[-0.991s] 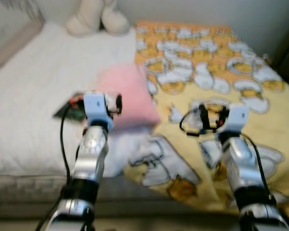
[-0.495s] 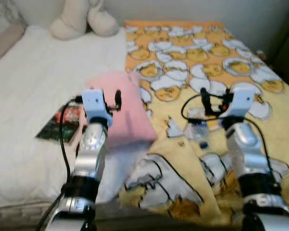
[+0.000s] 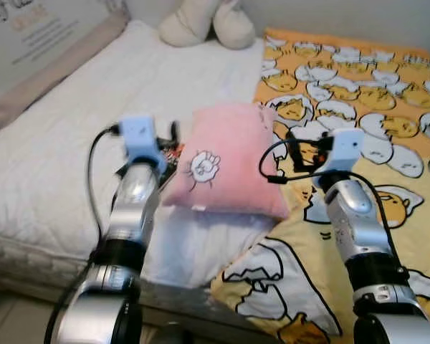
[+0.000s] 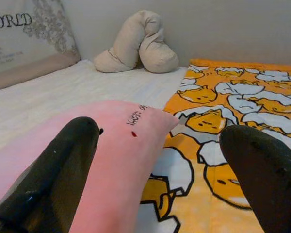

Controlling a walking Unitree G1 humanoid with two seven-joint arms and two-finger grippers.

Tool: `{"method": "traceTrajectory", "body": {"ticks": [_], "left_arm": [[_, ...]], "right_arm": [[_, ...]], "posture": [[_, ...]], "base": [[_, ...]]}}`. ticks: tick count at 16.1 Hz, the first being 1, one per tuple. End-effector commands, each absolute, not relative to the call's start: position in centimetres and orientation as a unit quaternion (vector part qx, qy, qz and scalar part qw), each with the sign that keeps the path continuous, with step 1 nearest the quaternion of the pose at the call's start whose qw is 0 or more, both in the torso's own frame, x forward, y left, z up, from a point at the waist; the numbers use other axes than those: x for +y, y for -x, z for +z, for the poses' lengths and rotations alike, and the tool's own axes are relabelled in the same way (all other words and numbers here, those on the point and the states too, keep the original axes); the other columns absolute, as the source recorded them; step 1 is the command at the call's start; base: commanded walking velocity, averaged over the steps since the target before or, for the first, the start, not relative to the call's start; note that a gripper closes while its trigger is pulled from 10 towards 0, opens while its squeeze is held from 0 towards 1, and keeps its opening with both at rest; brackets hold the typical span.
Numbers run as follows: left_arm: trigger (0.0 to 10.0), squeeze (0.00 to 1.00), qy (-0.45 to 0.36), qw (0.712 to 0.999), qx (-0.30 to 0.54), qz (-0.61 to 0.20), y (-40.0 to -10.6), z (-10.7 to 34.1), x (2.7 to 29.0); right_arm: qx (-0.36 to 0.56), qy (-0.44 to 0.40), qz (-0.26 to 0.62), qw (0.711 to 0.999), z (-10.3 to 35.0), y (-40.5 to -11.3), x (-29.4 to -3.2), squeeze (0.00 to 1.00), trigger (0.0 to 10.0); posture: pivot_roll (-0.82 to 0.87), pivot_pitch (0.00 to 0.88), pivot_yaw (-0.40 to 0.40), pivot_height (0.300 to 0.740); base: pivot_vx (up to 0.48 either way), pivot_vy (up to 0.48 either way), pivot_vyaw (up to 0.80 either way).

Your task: Clean up the room

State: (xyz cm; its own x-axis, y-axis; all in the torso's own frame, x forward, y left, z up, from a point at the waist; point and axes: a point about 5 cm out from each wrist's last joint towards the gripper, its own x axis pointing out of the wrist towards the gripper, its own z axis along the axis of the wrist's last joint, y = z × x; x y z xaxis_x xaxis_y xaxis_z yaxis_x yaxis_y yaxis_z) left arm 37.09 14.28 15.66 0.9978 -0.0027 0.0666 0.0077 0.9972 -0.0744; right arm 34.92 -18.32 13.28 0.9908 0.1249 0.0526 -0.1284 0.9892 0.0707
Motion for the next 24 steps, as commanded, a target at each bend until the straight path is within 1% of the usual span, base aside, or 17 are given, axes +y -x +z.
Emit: {"method": "traceTrajectory", "body": {"ticks": [1, 5, 7, 8, 9, 10, 11, 12, 13, 14, 15, 16, 18, 20, 21, 22, 24], "left_arm": [[10.0, 0.0, 0.057, 0.998, -0.029, 0.0, -38.4, 17.0, 15.2], [10.0, 0.0, 0.076, 0.997, -0.009, -0.004, -40.0, 18.0, 16.6], [10.0, 0.0, 0.094, 0.995, 0.02, 0.003, -40.6, 17.8, 17.2], [10.0, 0.0, 0.089, 0.996, 0.024, 0.009, -40.6, 17.6, 17.4], [10.0, 0.0, 0.103, 0.994, 0.03, 0.014, -40.5, 17.2, 17.5], [10.0, 0.0, 0.118, 0.992, 0.037, 0.017, -40.5, 16.9, 17.6], [10.0, 0.0, 0.089, 0.996, 0.022, 0.014, -40.4, 17.2, 17.7], [10.0, 0.0, 0.081, 0.996, 0.018, 0.014, -40.4, 17.2, 17.7], [10.0, 0.0, 0.01, 0.999, -0.045, -0.025, -39.6, 17.7, 17.2], [10.0, 0.0, -0.018, 0.994, -0.095, -0.05, -38.2, 18.2, 16.6], [10.0, 0.0, -0.021, 0.991, -0.115, -0.057, -36.2, 18.0, 16.3], [10.0, 0.0, -0.027, 0.992, -0.11, -0.062, -34.0, 17.3, 15.9], [10.0, 0.0, -0.031, 0.994, -0.082, -0.066, -32.1, 15.7, 15.3], [10.0, 0.0, -0.021, 0.996, -0.042, -0.08, -29.0, 12.8, 14.2], [10.0, 0.0, -0.015, 0.996, -0.031, -0.078, -28.4, 12.4, 13.9], [10.0, 0.0, -0.011, 0.996, -0.026, -0.082, -28.1, 12.3, 13.4], [10.0, 0.0, -0.009, 0.996, -0.03, -0.085, -28.1, 13.0, 13.0]], "right_arm": [[-0.022, -0.073, 0.052, 0.996, 14.0, -35.7, -18.4, 0.0, 10.0], [-0.01, -0.14, 0.045, 0.989, 14.8, -37.2, -18.7, 0.0, 10.0], [0.013, -0.172, 0.046, 0.984, 15.0, -38.3, -19.2, 0.0, 10.0], [0.019, -0.177, 0.046, 0.983, 14.9, -38.4, -19.3, 0.0, 10.0], [0.021, -0.175, 0.054, 0.983, 14.9, -38.5, -19.3, 0.0, 10.0], [0.023, -0.157, 0.058, 0.986, 15.2, -38.7, -19.2, 0.0, 10.0], [0.002, -0.117, 0.059, 0.991, 16.0, -38.6, -19.3, 0.0, 10.0], [-0.003, -0.11, 0.059, 0.992, 16.2, -38.6, -19.3, 0.0, 10.0], [-0.063, -0.019, 0.06, 0.996, 17.0, -36.7, -19.1, 0.0, 10.0], [-0.099, 0.016, 0.053, 0.994, 17.4, -34.6, -19.0, 0.0, 10.0], [-0.108, 0.029, 0.038, 0.993, 16.8, -32.4, -19.2, 0.0, 10.0], [-0.11, 0.044, 0.03, 0.992, 16.2, -30.0, -19.3, 0.0, 10.0], [-0.105, 0.05, 0.026, 0.993, 15.1, -28.0, -19.3, 0.0, 10.0], [-0.089, 0.044, 0.018, 0.995, 13.4, -25.4, -19.4, 0.0, 10.0], [-0.085, 0.034, 0.014, 0.996, 13.2, -25.1, -19.3, 0.0, 10.0], [-0.068, 0.007, 0.003, 0.998, 12.6, -24.9, -19.4, 0.0, 10.0], [-0.057, -0.01, 0.008, 0.998, 12.2, -24.6, -18.8, 0.0, 10.0]], "posture": [[-0.11, 0.0, -0.021, 0.74], [-0.12, 0.0, -0.018, 0.74], [-0.13, 0.009, -0.018, 0.74], [-0.13, 0.018, -0.018, 0.74], [-0.13, 0.042, -0.02, 0.74], [-0.13, 0.047, -0.017, 0.74], [-0.14, 0.042, -0.012, 0.74], [-0.14, 0.042, -0.012, 0.74], [-0.14, 0.02, -0.008, 0.74], [-0.14, 0.004, -0.007, 0.74], [-0.12, 0.0, -0.01, 0.74], [-0.11, 0.0, -0.012, 0.74], [-0.1, 0.0, -0.02, 0.74], [-0.1, 0.0, -0.026, 0.74], [-0.1, 0.0, -0.029, 0.74], [-0.1, 0.0, -0.033, 0.74], [-0.1, 0.0, -0.031, 0.74]], "base": [[0.0, 0.0, 0.0], [0.0, 0.0, 0.0], [0.0, 0.0, 0.0], [0.0, 0.0, 0.0], [0.0, 0.0, 0.0], [0.0, 0.0, 0.0], [0.0, 0.0, 0.0], [0.0, 0.0, 0.0], [0.0, 0.0, 0.0], [0.0, 0.0, 0.0], [0.0, 0.0, 0.0], [0.0, 0.0, 0.0], [0.0, 0.0, 0.0], [0.0, 0.0, 0.0], [0.0, 0.0, 0.0], [0.0, 0.0, 0.0], [0.0, 0.0, 0.0]]}}
